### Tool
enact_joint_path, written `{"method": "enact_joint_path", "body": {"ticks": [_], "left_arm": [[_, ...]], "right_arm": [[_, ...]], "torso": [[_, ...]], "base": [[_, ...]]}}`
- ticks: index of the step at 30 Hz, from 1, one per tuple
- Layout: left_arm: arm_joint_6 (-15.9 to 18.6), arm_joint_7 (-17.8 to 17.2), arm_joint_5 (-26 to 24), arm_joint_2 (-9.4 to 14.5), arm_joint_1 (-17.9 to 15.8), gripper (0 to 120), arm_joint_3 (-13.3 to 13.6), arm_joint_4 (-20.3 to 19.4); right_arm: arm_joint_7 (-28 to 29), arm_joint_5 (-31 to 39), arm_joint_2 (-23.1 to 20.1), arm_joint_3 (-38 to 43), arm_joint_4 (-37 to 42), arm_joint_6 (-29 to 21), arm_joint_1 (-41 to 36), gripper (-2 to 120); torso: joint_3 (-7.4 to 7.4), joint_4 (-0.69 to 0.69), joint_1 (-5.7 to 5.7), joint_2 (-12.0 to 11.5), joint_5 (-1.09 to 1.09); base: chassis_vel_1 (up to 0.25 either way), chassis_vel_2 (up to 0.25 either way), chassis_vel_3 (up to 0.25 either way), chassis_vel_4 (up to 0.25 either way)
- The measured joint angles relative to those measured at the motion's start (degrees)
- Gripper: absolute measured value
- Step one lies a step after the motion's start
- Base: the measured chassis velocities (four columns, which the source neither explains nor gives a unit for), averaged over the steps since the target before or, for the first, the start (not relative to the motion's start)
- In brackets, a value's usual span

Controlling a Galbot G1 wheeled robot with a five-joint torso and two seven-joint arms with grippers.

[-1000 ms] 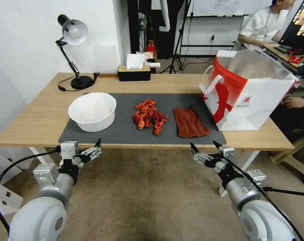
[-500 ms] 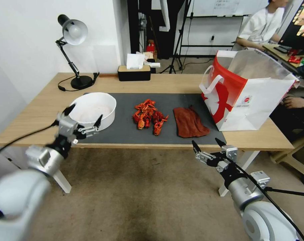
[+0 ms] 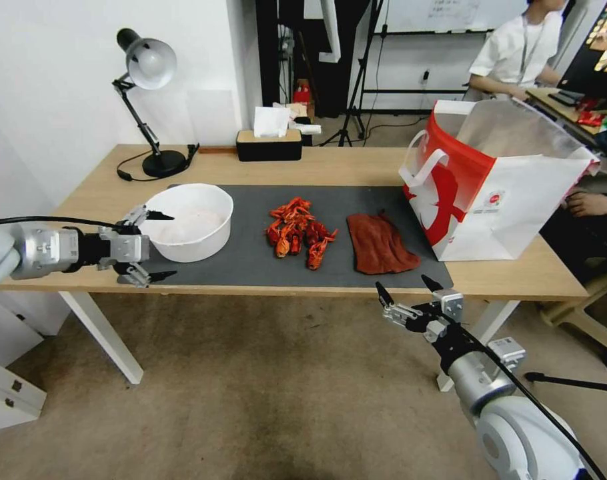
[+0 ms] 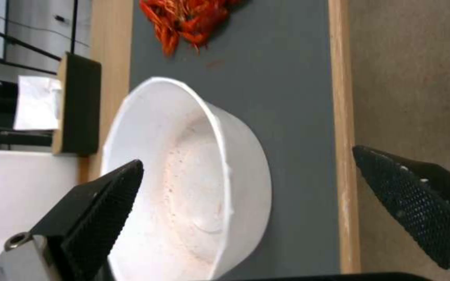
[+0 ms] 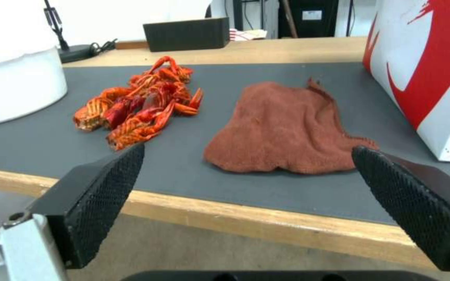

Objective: Sweep shrimp from table into container with towel, then put container into takeout bag.

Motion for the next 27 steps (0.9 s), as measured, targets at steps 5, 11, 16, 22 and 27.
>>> {"method": "enact_joint_path", "body": {"ticks": [5,11,16,22,27], "left_arm": [[0.14,-3.59,-2.98,-0.08,-0.91,100,3.34,1.71],[0.06,-4.83,-4.01,-0.11,-6.75,100,10.35,2.55],[-0.02,-5.12,-3.74,-0.04,-15.15,100,18.59,4.82],[-1.62,-3.47,-1.79,0.1,-23.09,100,25.9,8.42],[-2.87,3.79,3.04,-0.9,-29.91,100,31.3,11.4]], "right_arm": [[-0.09,-0.96,0.32,-0.27,0.66,0.03,-0.61,100],[-0.1,-1.33,0.06,-0.13,1.18,0.03,-1.14,100],[-0.29,-2.1,0.34,0.01,1.46,0.03,-2.3,100],[-0.41,-2.7,0.68,0.2,1.44,0.03,-3.0,100],[-0.46,-3.22,1.0,0.28,1.14,0.03,-3.32,100]], "torso": [[0.0,0.02,0.0,0.0,-0.01],[0.0,0.02,0.0,0.0,0.0],[0.0,0.0,0.0,0.0,0.0],[0.0,0.01,0.0,0.0,0.01],[0.0,0.01,0.0,0.0,0.0]], "base": [[0.0,0.0,0.0,0.0],[0.0,0.0,0.0,0.0],[0.0,0.0,0.0,0.0],[0.0,0.0,0.0,0.0],[0.0,0.0,0.0,0.0]]}}
